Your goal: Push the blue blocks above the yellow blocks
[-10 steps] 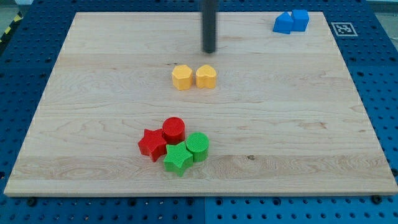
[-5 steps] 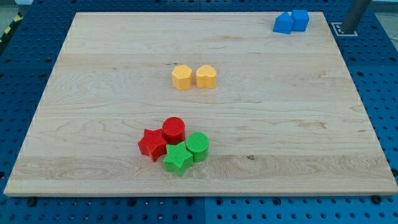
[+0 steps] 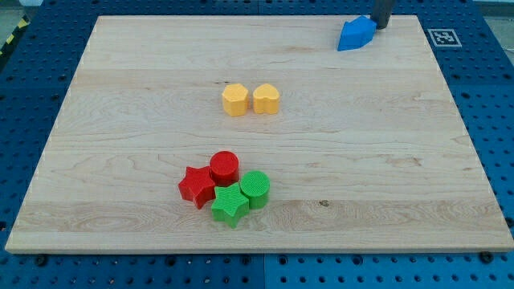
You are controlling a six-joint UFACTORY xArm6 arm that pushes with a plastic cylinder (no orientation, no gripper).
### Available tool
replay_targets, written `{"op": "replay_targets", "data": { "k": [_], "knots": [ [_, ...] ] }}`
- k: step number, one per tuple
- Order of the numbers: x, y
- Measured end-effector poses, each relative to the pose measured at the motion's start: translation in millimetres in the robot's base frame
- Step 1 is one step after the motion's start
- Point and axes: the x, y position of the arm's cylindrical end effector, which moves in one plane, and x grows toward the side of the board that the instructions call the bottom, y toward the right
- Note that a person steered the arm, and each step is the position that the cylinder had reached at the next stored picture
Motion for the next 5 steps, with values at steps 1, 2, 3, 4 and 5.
{"op": "replay_targets", "data": {
  "k": [1, 2, 3, 4, 5],
  "knots": [
    [13.1, -20.3],
    [33.4, -60.1],
    [52.4, -94.2],
    [71.6, -121.8],
    [90.4, -150.5]
  ]
}}
